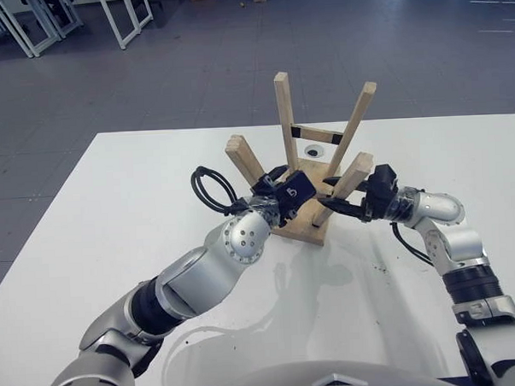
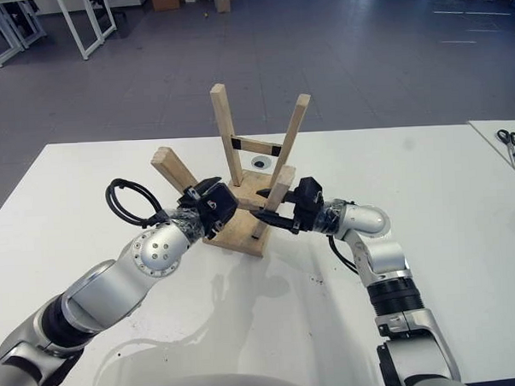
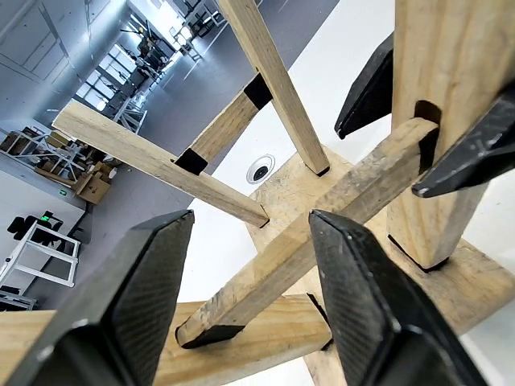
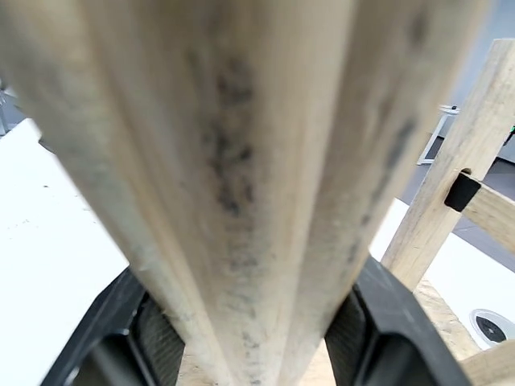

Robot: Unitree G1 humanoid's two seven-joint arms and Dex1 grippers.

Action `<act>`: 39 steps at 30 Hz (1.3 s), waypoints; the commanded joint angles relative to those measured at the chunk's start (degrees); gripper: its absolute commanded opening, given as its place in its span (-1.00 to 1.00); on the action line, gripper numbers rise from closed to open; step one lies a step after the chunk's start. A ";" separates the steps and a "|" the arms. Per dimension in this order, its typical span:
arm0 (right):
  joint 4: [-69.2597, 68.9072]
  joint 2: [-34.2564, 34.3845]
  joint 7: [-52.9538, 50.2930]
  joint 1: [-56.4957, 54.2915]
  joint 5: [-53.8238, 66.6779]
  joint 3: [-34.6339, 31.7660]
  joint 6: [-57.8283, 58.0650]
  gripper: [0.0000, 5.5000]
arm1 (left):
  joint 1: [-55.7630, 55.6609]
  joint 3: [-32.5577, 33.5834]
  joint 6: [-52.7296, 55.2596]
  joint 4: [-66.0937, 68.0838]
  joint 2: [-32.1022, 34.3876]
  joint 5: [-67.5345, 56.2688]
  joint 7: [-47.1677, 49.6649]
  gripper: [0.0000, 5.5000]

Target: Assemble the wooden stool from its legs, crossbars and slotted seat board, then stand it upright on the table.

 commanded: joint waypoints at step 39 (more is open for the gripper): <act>3.89 -5.52 4.30 0.23 -3.87 8.74 5.69 -0.26 | 11.54 40.15 -21.35 24.77 -22.88 -3.91 0.48 -0.02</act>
